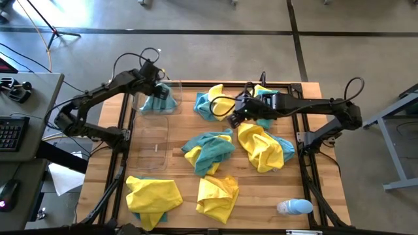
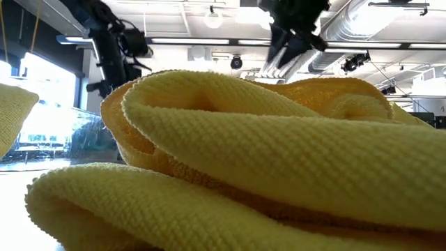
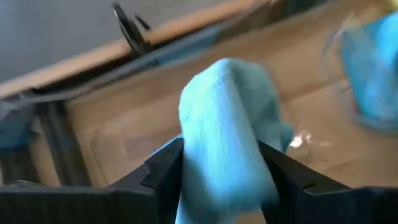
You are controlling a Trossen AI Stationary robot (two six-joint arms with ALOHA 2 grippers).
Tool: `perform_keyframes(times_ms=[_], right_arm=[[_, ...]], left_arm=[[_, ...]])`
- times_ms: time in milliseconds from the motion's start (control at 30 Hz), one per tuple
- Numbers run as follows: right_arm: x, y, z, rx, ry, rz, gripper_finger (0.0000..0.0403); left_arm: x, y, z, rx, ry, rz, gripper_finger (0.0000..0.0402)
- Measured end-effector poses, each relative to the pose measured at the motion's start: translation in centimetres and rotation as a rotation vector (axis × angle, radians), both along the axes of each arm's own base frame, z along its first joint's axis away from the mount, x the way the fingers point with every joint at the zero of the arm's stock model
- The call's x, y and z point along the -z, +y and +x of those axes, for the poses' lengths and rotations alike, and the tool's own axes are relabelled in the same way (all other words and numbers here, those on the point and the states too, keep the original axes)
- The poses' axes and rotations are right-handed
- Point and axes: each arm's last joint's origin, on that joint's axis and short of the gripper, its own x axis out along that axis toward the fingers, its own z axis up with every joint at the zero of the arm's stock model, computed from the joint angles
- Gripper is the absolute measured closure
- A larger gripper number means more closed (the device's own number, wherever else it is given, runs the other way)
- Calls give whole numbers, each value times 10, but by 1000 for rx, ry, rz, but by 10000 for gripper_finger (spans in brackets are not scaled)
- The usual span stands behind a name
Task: Sort microfiber towel by color & place in baskets
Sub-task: Put the blue microfiber cloth into the top transparent bin
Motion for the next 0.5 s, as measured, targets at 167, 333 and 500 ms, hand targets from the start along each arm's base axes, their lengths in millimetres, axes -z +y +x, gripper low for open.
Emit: perform_keyframes(times_ms=[167,333,500], right_arm=[[25,-3,0,-36,52,18,252],[53,-6,0,-54,15,62,252],[78,-5,-3,-83,1,118,252]], left_arm=[[-32,-6,-4,-15,-55,54,236],[-48,-13,-10,-59,-101,63,236],[-39,-8,-5,-145,-118,11,250]])
